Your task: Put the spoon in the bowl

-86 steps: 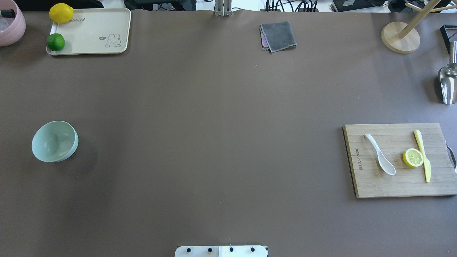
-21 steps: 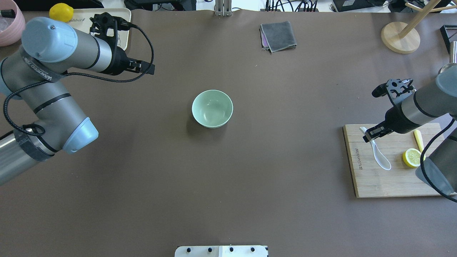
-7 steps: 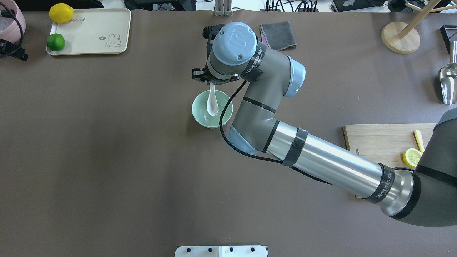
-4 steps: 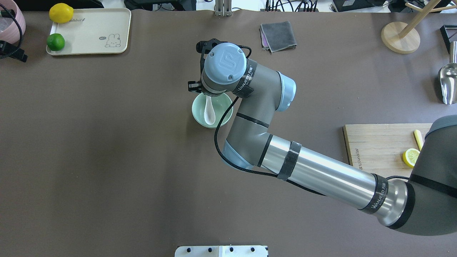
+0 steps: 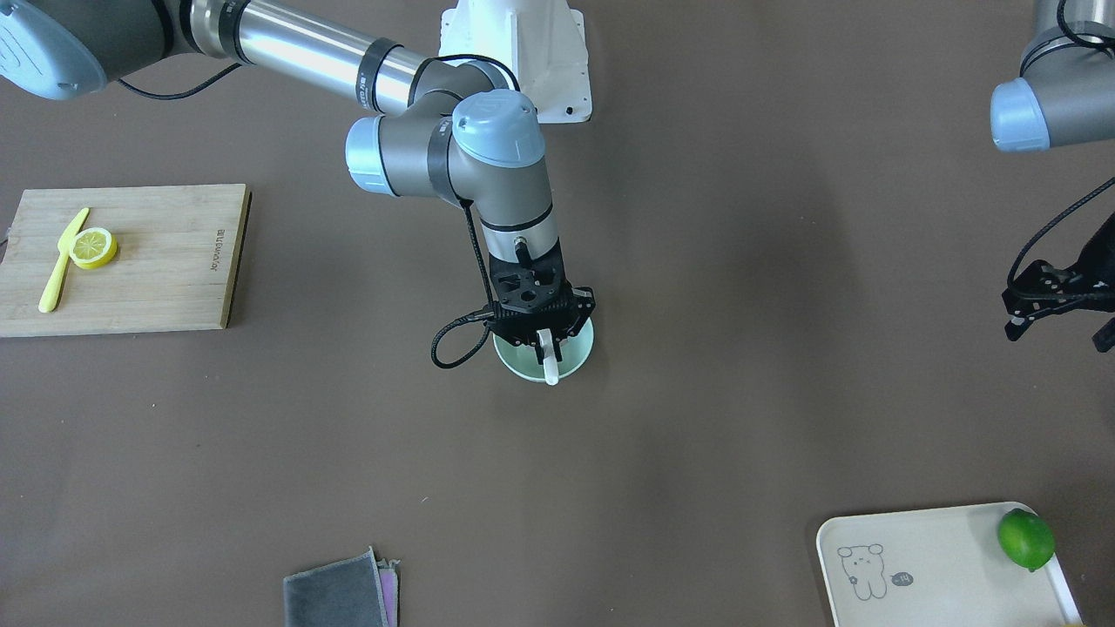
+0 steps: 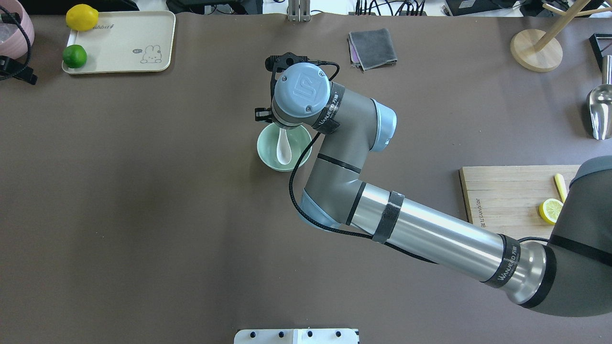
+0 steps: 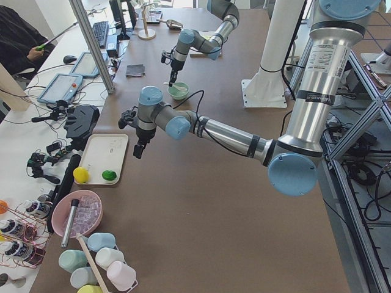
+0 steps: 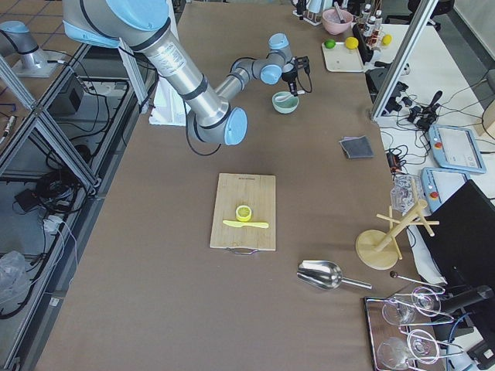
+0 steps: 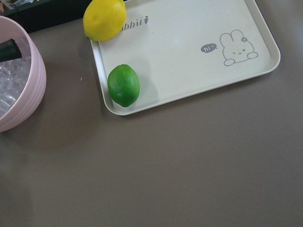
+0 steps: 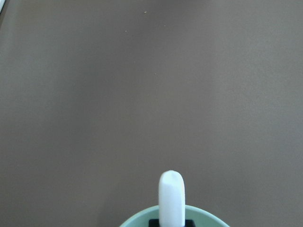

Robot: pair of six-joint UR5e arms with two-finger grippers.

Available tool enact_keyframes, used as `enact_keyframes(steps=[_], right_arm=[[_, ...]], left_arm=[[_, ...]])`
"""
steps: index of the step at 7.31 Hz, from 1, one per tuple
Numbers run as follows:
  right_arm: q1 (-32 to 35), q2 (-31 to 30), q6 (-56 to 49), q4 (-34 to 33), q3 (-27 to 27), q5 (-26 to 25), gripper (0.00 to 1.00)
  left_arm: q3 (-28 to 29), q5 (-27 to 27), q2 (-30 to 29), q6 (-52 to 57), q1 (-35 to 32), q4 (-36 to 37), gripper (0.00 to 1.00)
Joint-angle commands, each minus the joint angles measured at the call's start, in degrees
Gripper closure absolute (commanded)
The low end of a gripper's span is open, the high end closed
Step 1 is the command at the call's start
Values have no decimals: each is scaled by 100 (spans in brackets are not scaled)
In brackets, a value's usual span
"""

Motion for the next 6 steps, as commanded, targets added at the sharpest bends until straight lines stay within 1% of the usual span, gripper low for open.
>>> enact_keyframes(steps=[1,2,3,4,5,6], right_arm=[[101,-3,22,-59,73,45,0],[294,-29,-39,-199,334,385,0],[661,-82,-205,-1009,920,1093,0],[943,-500,-824,-1835,1787,1405,0],[1320,-1331,-1318,-2227,2692,1617,0],[1898,-2079,-2027,-2248,3162,2158,0]], left_arm=[[-26,1,-8,-7,9,0,2],[-44,-8,-8,-7,1,0,2],[-44,-8,-8,2,-8,0,2],[-88,-16,-8,11,-52,9,2],[-114,-182,1,20,-244,52,2],[-132,-401,297,716,-681,79,2]])
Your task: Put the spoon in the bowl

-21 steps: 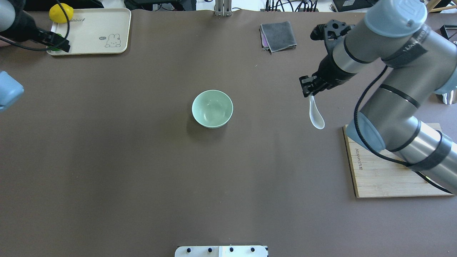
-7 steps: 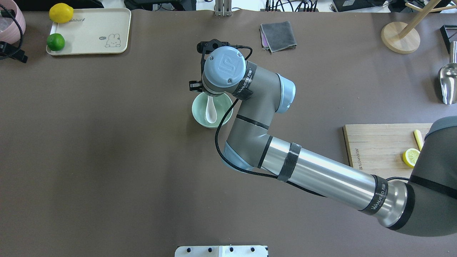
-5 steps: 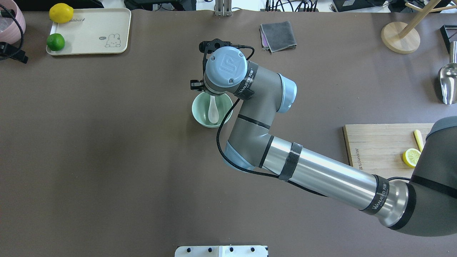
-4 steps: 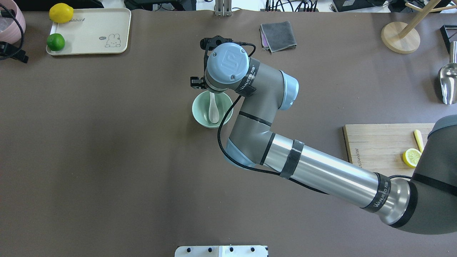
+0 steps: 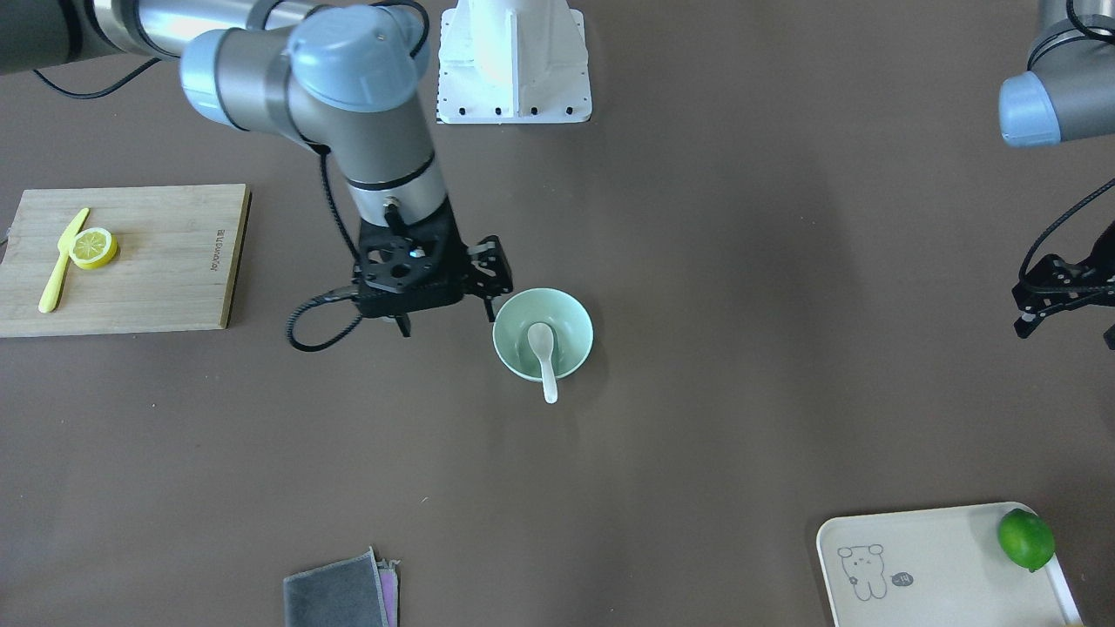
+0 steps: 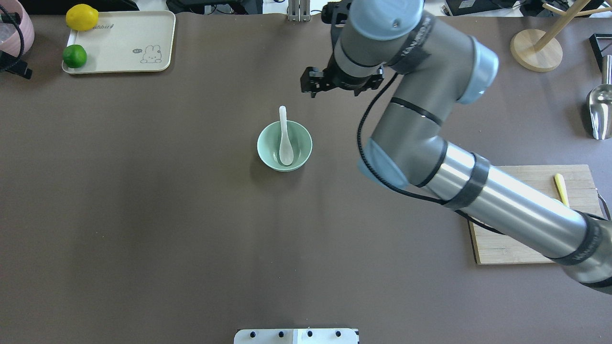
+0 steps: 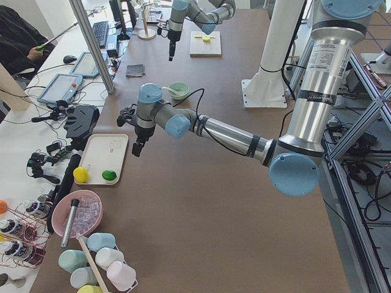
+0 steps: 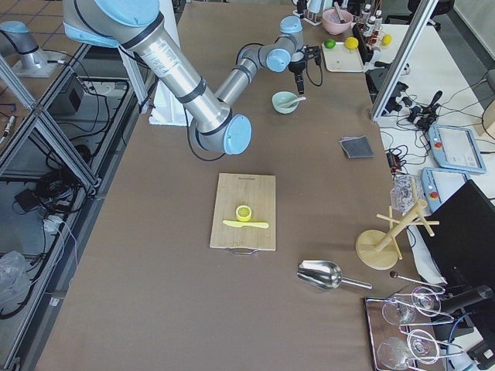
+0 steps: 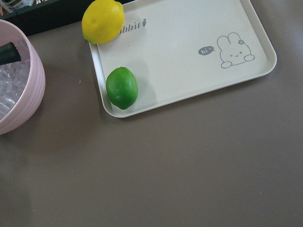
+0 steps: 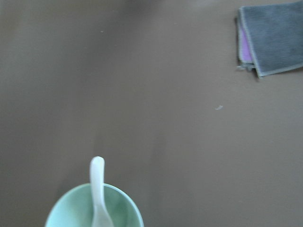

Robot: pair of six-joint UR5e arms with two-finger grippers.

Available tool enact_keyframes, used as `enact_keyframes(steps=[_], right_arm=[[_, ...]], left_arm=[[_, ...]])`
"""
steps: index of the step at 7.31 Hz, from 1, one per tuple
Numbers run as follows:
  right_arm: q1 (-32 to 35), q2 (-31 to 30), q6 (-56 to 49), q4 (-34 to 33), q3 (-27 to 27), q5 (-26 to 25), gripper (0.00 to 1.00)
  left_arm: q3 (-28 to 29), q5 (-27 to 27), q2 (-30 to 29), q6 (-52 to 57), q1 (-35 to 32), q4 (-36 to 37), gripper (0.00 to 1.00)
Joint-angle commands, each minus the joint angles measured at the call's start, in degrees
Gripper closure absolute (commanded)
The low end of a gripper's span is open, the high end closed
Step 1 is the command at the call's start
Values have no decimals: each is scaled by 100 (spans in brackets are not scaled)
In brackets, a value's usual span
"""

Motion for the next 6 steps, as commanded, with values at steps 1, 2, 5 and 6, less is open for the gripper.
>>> enact_keyframes(steps=[1,2,5,6], right_arm=[[1308,-1509,-1307,-267,1042,1311,0],[1924,-2220,-1399,-85,1158,1788,0],[3184,-3699,-3853,6,993,2101,0],[3405,-3947,-4644,40,583,2101,0]], left_arm=[[-27,-458,424,1289,-901,175,2],[-45,-730,765,1793,-1428,220,2],[-185,-786,1462,1903,-1838,168,2],[-212,-777,1498,1869,-1838,176,2]])
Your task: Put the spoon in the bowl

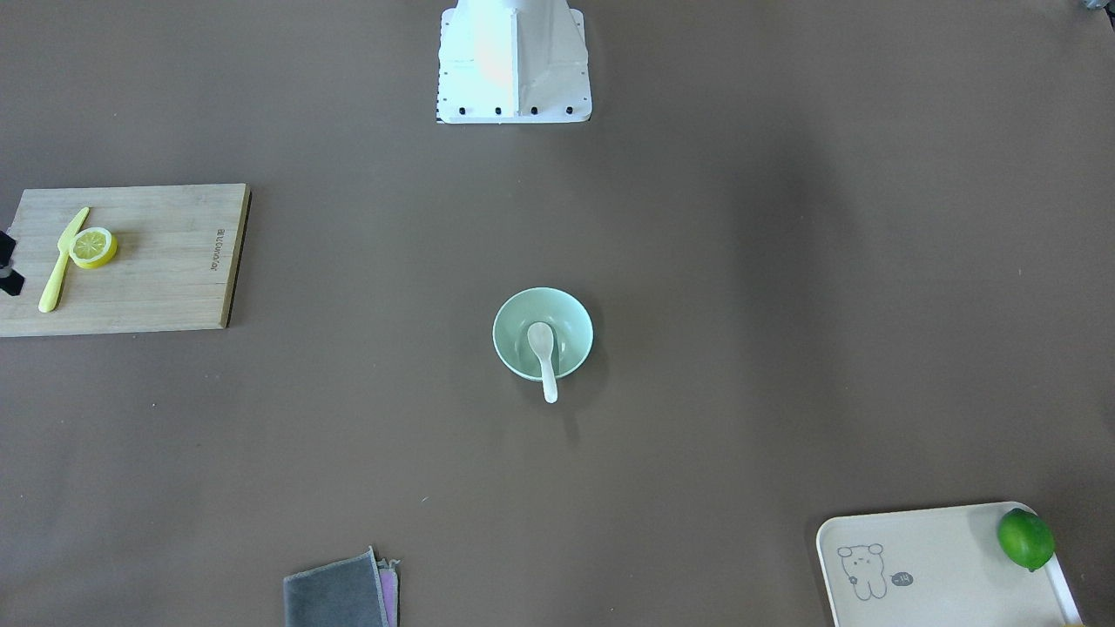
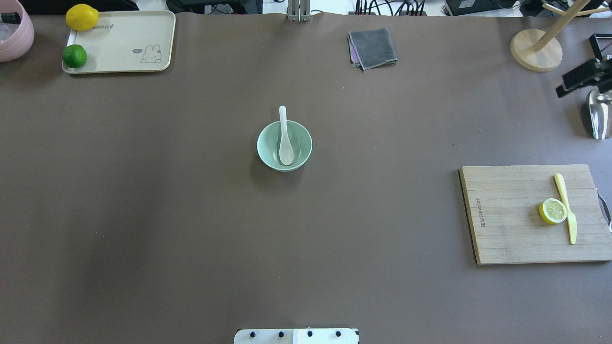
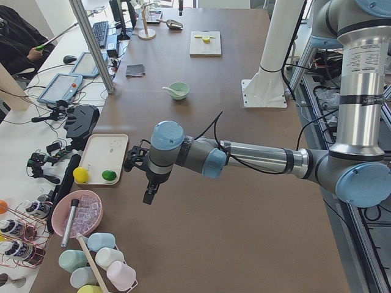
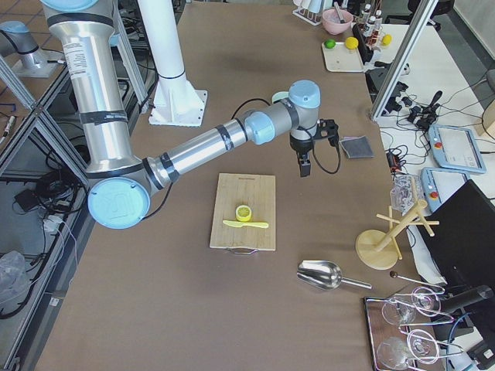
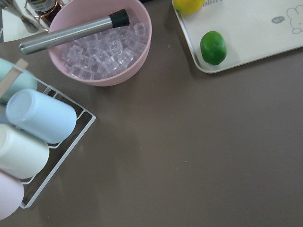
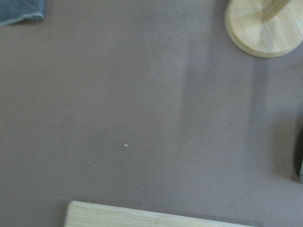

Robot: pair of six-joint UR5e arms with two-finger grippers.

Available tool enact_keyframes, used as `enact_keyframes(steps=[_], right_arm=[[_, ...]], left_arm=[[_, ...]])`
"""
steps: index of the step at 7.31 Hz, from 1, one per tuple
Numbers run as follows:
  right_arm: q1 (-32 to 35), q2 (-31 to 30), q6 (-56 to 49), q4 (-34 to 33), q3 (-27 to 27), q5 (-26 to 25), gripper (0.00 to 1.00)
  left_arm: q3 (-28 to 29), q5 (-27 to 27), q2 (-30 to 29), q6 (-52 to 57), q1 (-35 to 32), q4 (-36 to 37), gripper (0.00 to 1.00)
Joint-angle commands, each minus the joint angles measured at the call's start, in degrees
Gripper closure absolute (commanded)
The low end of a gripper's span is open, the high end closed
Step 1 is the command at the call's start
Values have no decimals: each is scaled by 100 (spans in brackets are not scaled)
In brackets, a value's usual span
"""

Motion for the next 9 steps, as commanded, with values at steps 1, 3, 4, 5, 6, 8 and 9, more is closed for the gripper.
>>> enact_keyframes(steps=[1,3,4,5,6,8,9], right_arm=[[848,-433,-1750,-3,-882,90,0],[1125,-433,-1942,-177,-1421,205,0],[1221,-424,-1942,-414,-1484,205,0],[1361,-476,-1950,-547,-1485,213,0],[1432,-520,-1950,-539,-1476,213,0],[1433,-547,-1950,-496,-1458,222,0],[1433,-547,-1942,-487,-1458,222,0]], left_arm=[[13,-4,118,-19,-32,23,2],[40,5,144,-37,-14,59,2],[92,-4,135,-37,-14,50,2],[171,5,135,-28,-5,-2,2],[181,-4,135,-11,-5,-3,2],[163,-161,127,-28,-5,41,2],[155,-162,127,-28,-5,41,2]])
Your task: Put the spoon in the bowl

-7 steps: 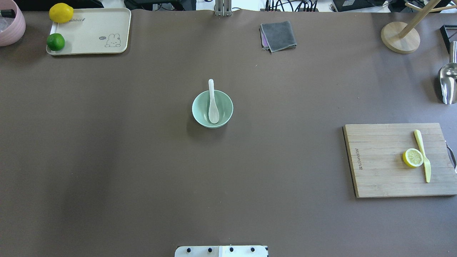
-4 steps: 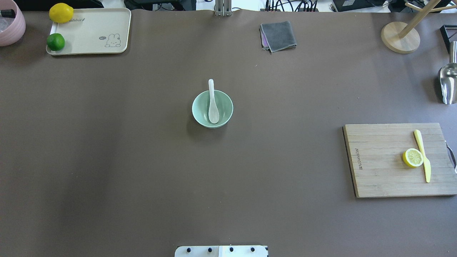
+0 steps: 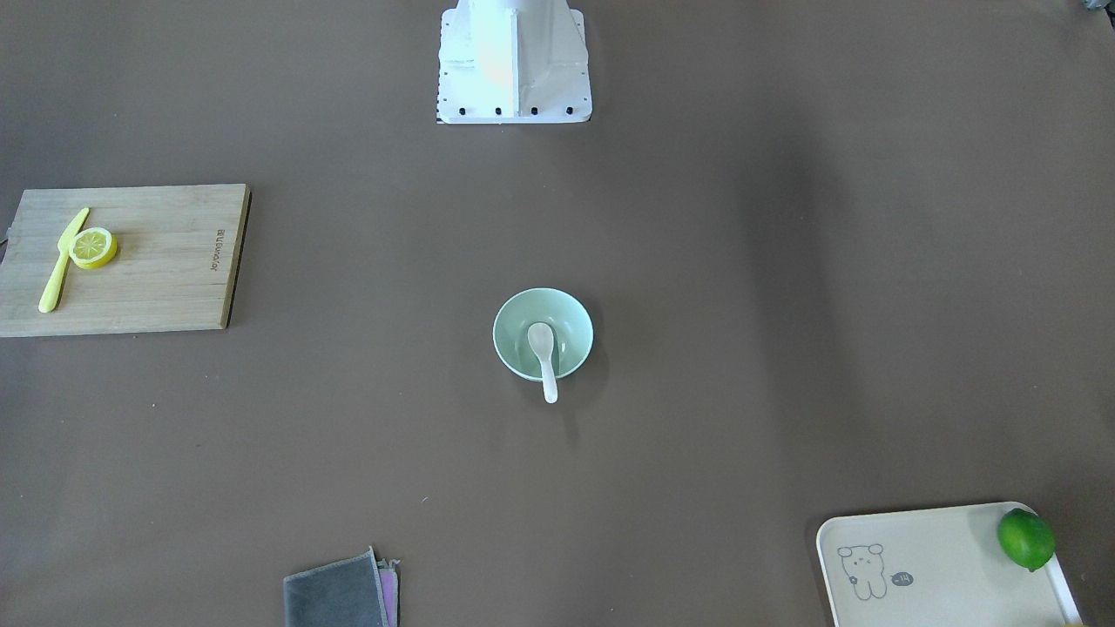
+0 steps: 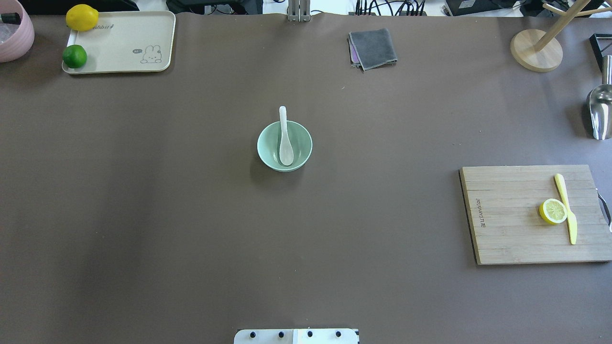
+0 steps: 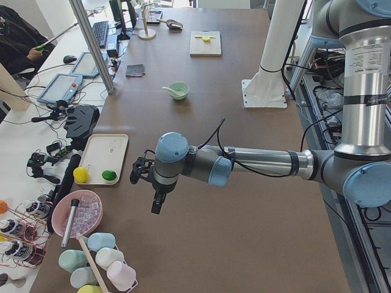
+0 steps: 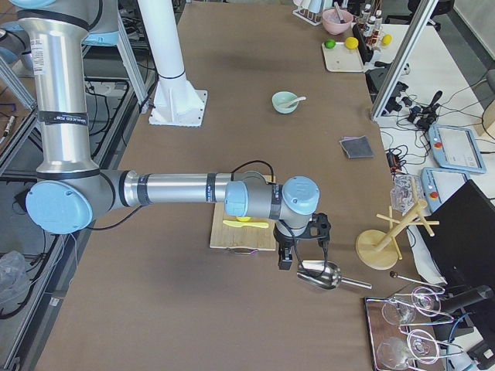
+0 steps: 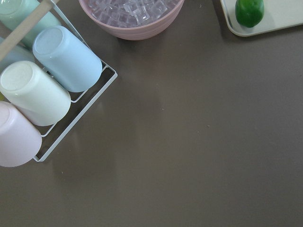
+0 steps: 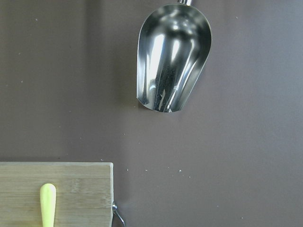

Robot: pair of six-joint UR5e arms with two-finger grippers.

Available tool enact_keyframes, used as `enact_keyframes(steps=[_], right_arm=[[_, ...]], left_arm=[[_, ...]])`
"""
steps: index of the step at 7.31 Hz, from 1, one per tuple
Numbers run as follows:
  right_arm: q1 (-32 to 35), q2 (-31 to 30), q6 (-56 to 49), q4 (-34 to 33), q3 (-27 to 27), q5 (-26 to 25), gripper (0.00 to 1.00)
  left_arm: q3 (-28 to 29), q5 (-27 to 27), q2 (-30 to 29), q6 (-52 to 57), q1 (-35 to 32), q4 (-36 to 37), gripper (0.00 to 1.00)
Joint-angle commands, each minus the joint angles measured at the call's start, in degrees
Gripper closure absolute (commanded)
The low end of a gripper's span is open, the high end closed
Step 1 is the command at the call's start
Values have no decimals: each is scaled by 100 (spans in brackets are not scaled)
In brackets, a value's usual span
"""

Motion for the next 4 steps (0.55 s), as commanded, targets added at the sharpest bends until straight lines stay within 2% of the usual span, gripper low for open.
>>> enact_keyframes(steps=[1,4], right_arm=[[6,-8,7,16,7,3,0],[-2,-8,42,24,-2,-5,0]], left_arm=[[-11,-34,-1,-10,0,5,2],[-64,-34,-27,-10,0,5,2]])
